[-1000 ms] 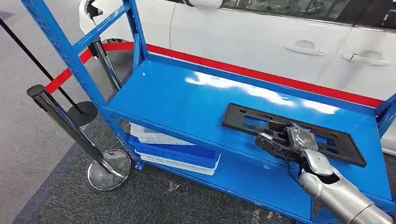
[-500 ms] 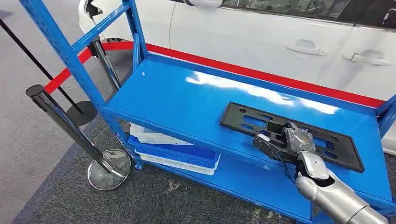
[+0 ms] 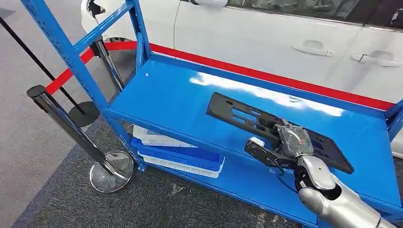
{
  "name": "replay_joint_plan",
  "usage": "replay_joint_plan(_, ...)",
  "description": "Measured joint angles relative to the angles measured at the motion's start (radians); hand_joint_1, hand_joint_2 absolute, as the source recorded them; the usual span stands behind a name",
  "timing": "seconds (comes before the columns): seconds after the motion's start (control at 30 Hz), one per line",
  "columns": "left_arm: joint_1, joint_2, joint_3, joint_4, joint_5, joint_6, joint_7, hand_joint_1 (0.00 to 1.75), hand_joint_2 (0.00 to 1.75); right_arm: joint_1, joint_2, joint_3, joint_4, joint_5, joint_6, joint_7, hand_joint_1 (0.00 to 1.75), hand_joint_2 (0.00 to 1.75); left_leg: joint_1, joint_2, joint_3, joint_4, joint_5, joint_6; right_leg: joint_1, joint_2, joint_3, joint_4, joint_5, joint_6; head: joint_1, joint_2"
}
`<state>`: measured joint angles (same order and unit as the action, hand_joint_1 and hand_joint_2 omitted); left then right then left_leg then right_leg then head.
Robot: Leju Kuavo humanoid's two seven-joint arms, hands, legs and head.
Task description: Take the parts from the cabinet and place them on the table.
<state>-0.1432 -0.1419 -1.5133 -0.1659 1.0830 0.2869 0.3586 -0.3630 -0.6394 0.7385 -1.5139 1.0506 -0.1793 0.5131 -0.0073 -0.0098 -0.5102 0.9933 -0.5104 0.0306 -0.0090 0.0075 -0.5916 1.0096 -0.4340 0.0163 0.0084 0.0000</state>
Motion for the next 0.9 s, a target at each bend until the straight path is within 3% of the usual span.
replay_joint_plan(0.17, -0.003, 0.005, 0.000, 0.000, -0.018, -0.010, 0.031, 0.00, 1.75, 0.027, -0.030, -0.078, -0.223, 0.098, 0.082, 0.018, 1.75, 1.75, -0.007, 0.000, -0.007, 0.009, -0.004, 0.009, -0.007, 0.000, 0.000, -0.003, 0.002, 0.004, 0.000, 0.000)
replay_joint_plan(0.23, -0.003, 0.005, 0.000, 0.000, -0.022, -0.011, 0.035, 0.00, 1.75, 0.035, -0.040, -0.100, -0.297, 0.132, 0.109, 0.014, 1.75, 1.75, -0.005, 0.000, 0.001, -0.003, 0.013, 0.021, -0.004, 0.002, 0.002, -0.007, 0.011, 0.014, -0.001, 0.000)
replay_joint_plan(0.27, -0.003, 0.005, 0.000, 0.000, -0.022, -0.014, 0.036, 0.00, 1.75, 0.043, -0.043, -0.110, -0.325, 0.145, 0.118, 0.009, 1.75, 1.75, 0.007, 0.005, 0.007, -0.021, 0.025, 0.023, -0.009, 0.001, -0.001, -0.002, -0.005, 0.015, 0.001, 0.000)
replay_joint_plan(0.3, -0.004, 0.005, 0.000, 0.000, -0.023, -0.016, 0.037, 0.00, 1.75, 0.046, -0.048, -0.118, -0.351, 0.153, 0.125, 0.006, 1.75, 1.75, 0.007, 0.005, 0.008, -0.027, 0.031, 0.029, -0.007, 0.000, -0.014, 0.025, -0.036, 0.018, 0.002, 0.000)
replay_joint_plan(0.37, -0.003, 0.005, 0.000, 0.000, -0.025, -0.018, 0.037, 0.00, 1.75, 0.053, -0.052, -0.130, -0.395, 0.164, 0.135, -0.001, 1.75, 1.75, 0.008, 0.006, 0.001, -0.026, 0.032, 0.030, -0.011, -0.001, -0.071, 0.173, -0.121, 0.024, 0.007, 0.000)
replay_joint_plan(0.4, -0.003, 0.005, 0.000, 0.000, -0.027, -0.021, 0.037, 0.00, 1.75, 0.058, -0.053, -0.134, -0.414, 0.167, 0.139, -0.003, 1.75, 1.75, 0.008, 0.006, -0.002, -0.025, 0.032, 0.030, -0.015, -0.001, -0.100, 0.249, -0.151, 0.030, 0.006, 0.000)
replay_joint_plan(0.43, -0.003, 0.005, 0.000, 0.000, -0.031, -0.021, 0.037, 0.00, 1.75, 0.062, -0.053, -0.136, -0.429, 0.170, 0.144, -0.003, 1.75, 1.75, 0.009, 0.006, -0.005, -0.021, 0.033, 0.030, -0.019, -0.002, -0.114, 0.290, -0.156, 0.035, 0.006, 0.000)
replay_joint_plan(0.47, -0.003, 0.005, 0.000, 0.000, -0.032, -0.021, 0.037, 0.00, 1.75, 0.066, -0.054, -0.138, -0.441, 0.170, 0.147, -0.004, 1.75, 1.75, 0.012, 0.006, -0.008, -0.017, 0.032, 0.029, -0.024, -0.003, -0.105, 0.280, -0.136, 0.041, 0.006, 0.000)
replay_joint_plan(0.5, -0.003, 0.005, 0.000, 0.000, -0.033, -0.022, 0.037, 0.00, 1.75, 0.069, -0.054, -0.140, -0.449, 0.171, 0.147, -0.004, 1.75, 1.75, 0.017, 0.005, -0.011, -0.010, 0.029, 0.024, -0.030, -0.004, -0.076, 0.229, -0.100, 0.048, 0.006, 0.000)
replay_joint_plan(0.57, -0.003, 0.006, 0.000, 0.000, -0.033, -0.022, 0.038, 0.00, 1.75, 0.070, -0.055, -0.149, -0.466, 0.170, 0.146, -0.004, 1.75, 1.75, 0.029, 0.002, -0.019, 0.014, 0.017, 0.005, -0.045, -0.009, 0.016, 0.056, -0.025, 0.068, 0.006, 0.000)
replay_joint_plan(0.6, -0.003, 0.010, 0.000, 0.002, -0.033, -0.021, 0.040, 0.00, 1.75, 0.073, -0.054, -0.154, -0.469, 0.170, 0.146, -0.004, 1.75, 1.75, 0.024, 0.000, -0.027, 0.020, 0.013, -0.007, -0.036, -0.006, 0.033, 0.033, -0.058, 0.078, 0.010, 0.000)
replay_joint_plan(0.63, -0.004, 0.007, 0.000, 0.002, -0.033, -0.022, 0.042, 0.00, 1.75, 0.074, -0.058, -0.159, -0.477, 0.168, 0.144, -0.005, 1.75, 1.75, 0.024, -0.004, -0.039, 0.031, 0.012, -0.014, -0.028, 0.003, 0.033, 0.037, -0.042, 0.057, 0.021, 0.000)
replay_joint_plan(0.7, -0.004, 0.008, 0.000, 0.002, -0.033, -0.022, 0.042, 0.00, 1.75, 0.084, -0.058, -0.165, -0.483, 0.159, 0.143, -0.005, 1.75, 1.75, 0.021, -0.008, -0.032, 0.022, 0.026, -0.023, -0.029, 0.002, 0.032, 0.025, -0.045, 0.034, 0.004, 0.000)
replay_joint_plan(0.73, -0.004, 0.008, 0.000, 0.002, -0.033, -0.023, 0.044, 0.00, 1.75, 0.084, -0.059, -0.167, -0.487, 0.157, 0.142, -0.008, 1.75, 1.75, 0.025, -0.007, -0.032, 0.017, 0.028, -0.027, -0.027, 0.002, 0.026, 0.024, -0.041, 0.024, 0.009, 0.000)
replay_joint_plan(0.77, -0.003, 0.008, 0.000, 0.002, -0.033, -0.023, 0.044, 0.00, 1.75, 0.084, -0.059, -0.174, -0.490, 0.154, 0.140, -0.009, 1.75, 1.75, 0.028, -0.006, -0.038, 0.022, 0.022, -0.031, -0.029, 0.000, 0.023, 0.012, -0.031, 0.006, 0.007, 0.000)
replay_joint_plan(0.83, -0.005, 0.008, 0.000, 0.002, -0.033, -0.025, 0.045, 0.00, 1.75, 0.085, -0.060, -0.185, -0.495, 0.147, 0.140, -0.013, 1.75, 1.75, 0.026, -0.001, -0.073, 0.105, -0.058, -0.032, -0.027, -0.003, 0.011, 0.011, -0.020, -0.013, 0.002, 0.000)
replay_joint_plan(0.9, -0.006, 0.009, 0.000, 0.002, -0.033, -0.027, 0.045, 0.00, 1.75, 0.086, -0.060, -0.187, -0.495, 0.138, 0.140, -0.016, 1.75, 1.75, 0.024, 0.000, -0.129, 0.262, -0.141, -0.035, -0.020, -0.007, -0.005, 0.012, -0.012, -0.024, -0.003, 0.000)
